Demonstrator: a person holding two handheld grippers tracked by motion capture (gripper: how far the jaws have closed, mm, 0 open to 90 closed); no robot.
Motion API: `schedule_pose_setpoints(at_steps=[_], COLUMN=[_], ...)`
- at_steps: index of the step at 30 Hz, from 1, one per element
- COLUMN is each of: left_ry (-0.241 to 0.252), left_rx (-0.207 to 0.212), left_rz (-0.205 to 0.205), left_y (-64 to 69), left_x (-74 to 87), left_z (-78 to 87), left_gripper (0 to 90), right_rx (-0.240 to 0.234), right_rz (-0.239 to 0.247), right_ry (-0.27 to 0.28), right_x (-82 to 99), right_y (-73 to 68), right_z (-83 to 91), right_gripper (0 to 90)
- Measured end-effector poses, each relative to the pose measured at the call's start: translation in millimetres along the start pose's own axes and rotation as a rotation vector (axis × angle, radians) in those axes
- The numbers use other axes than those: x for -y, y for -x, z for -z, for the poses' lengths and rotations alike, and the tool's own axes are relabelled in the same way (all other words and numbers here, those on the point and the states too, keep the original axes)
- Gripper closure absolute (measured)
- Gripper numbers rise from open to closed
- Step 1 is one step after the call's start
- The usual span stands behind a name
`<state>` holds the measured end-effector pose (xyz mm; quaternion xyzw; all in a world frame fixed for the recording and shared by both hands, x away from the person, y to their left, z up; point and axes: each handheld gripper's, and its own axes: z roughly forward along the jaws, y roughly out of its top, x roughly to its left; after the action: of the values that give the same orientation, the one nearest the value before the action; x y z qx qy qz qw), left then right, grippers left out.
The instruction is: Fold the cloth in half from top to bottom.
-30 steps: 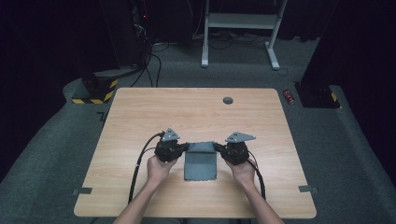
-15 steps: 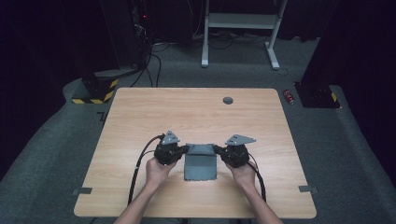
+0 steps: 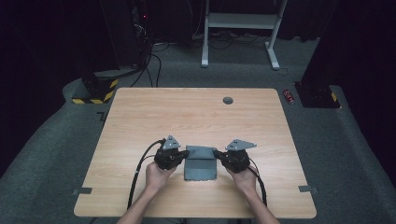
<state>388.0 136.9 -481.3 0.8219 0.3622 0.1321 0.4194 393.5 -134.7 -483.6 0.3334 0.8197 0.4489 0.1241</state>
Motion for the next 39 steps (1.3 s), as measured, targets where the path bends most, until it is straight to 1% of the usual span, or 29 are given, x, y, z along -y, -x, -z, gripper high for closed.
schedule_pose_setpoints(at_steps=[4,5,9,12,17,18,19,22,24,27,28,30,32,34,39], left_ry=[0.004,0.002,-0.001,0.001,-0.007,-0.008,-0.007,-0.017,-0.024,-0.029,-0.028,-0.036,-0.033,-0.041,-0.037], left_rx=[0.007,0.009,0.006,0.009,0.014,0.012,0.012,0.013,0.013,0.007,0.006,0.003,0.003,0.007,0.007], left_rz=[0.011,0.012,0.001,0.008,0.003,-0.005,0.000,-0.008,-0.004,-0.014,-0.011,-0.020,-0.017,-0.020,-0.019], left_y=[0.8,1.4,3.6,4.9,7.0,7.2,8.4,8.7,8.9,9.6,10.0,9.9,10.6,11.5,12.9], left_x=[3.3,3.9,6.0,8.2,11.5,12.1,12.9,14.9,16.7,18.5,19.2,20.6,22.0,23.2,25.1], left_z=[1.7,2.2,2.9,3.0,1.9,1.8,1.4,0.6,-0.2,-0.1,-0.1,0.6,1.0,1.4,0.8], left_gripper=[89.2,89.2,89.2,89.2,89.2,89.2,89.2,89.2,89.2,89.2,89.2,89.2,89.2,89.2,89.2], right_rx=[-0.008,-0.009,-0.009,-0.012,-0.011,-0.010,-0.009,-0.009,-0.011,-0.015,-0.016,-0.019,-0.022,-0.021,-0.021], right_rz=[-0.005,0.000,0.007,0.004,0.007,0.007,0.011,0.010,0.009,0.011,0.016,0.014,0.013,0.018,0.015], right_ry=[-0.004,-0.003,-0.007,-0.012,-0.022,-0.024,-0.026,-0.030,-0.032,-0.037,-0.039,-0.044,-0.045,-0.048,-0.050], right_x=[2.1,2.5,4.8,7.4,10.6,11.5,12.1,13.4,14.4,16.9,17.9,19.6,20.6,21.4,23.4], right_y=[-2.2,-2.7,-5.5,-6.2,-8.0,-8.6,-8.7,-9.4,-10.3,-12.4,-12.8,-13.9,-14.4,-15.1,-15.4], right_z=[-0.1,-0.1,1.1,0.8,0.7,0.7,0.5,0.1,-0.1,-0.9,-1.5,-2.9,-4.0,-4.1,-4.1], right_gripper=[89.4,89.4,89.4,89.4,89.4,89.4,89.4,89.4,89.3,89.3,89.3,89.3,89.3,89.2,89.2])
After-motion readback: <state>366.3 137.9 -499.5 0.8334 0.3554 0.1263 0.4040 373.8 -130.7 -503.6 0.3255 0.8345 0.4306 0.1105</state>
